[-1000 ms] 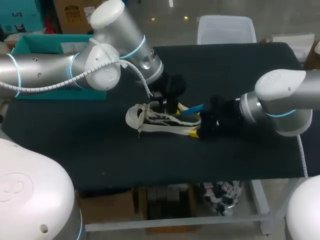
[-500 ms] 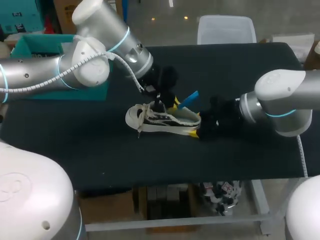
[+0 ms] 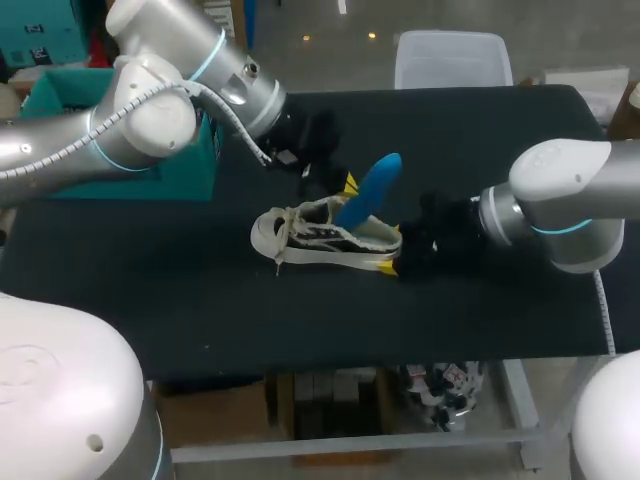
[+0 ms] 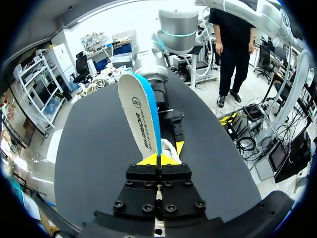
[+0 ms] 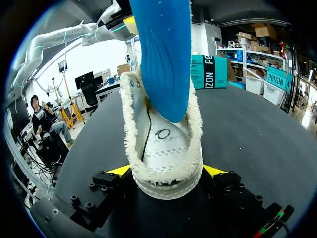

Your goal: Open the shoe tongue, take the insole out of the shoe, put the insole back into the shoe, and pack the shoe into the shoebox

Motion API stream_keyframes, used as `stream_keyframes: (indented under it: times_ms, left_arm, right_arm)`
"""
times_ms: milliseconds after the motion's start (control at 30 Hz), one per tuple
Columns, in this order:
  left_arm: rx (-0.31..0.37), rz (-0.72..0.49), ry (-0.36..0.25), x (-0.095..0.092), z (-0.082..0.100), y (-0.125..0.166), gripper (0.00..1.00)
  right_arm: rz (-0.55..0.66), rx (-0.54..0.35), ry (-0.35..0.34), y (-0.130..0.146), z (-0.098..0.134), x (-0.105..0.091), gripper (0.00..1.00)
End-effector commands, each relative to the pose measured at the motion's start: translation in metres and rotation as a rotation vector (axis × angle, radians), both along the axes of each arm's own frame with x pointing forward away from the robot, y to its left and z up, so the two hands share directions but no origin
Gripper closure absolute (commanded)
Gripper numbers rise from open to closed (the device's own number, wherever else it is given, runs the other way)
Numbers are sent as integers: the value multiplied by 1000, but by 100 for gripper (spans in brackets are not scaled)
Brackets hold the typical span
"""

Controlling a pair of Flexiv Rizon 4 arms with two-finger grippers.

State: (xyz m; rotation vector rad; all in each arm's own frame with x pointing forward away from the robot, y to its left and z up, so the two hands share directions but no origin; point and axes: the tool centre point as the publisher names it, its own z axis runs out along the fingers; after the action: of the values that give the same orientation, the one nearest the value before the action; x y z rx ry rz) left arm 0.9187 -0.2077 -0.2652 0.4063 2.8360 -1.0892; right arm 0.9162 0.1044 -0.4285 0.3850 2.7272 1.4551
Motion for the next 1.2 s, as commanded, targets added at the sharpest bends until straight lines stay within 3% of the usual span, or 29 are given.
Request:
stream_keyframes:
  times_ms: [33, 267, 400, 600, 967, 1033, 1067, 1100, 1200]
  left_arm:
    - [10, 3, -14, -8, -5, -1, 100]
    - [92, 52, -9, -2, -32, -10, 100]
    - [103, 55, 18, 2, -42, -15, 100]
    - [97, 32, 41, 2, -44, -21, 100]
    - [95, -26, 43, -15, -40, -19, 100]
    - [93, -28, 43, -17, -39, -18, 88]
    - [92, -27, 43, -19, -38, -17, 73]
    - [91, -26, 43, -20, -38, -17, 67]
    - [87, -24, 40, -27, -37, -13, 60]
  right_arm:
    - [1, 3, 0, 1, -3, 0, 100]
    - [1, 3, 0, 1, -3, 0, 100]
    - [1, 3, 0, 1, -3, 0, 100]
    - [1, 3, 0, 1, -3, 0, 100]
    - [1, 3, 0, 1, -3, 0, 100]
    - [1, 3, 0, 1, -3, 0, 100]
    - [1, 3, 0, 1, -3, 0, 100]
    - [1, 3, 0, 1, -3, 0, 100]
    - [1, 3, 0, 1, -3, 0, 100]
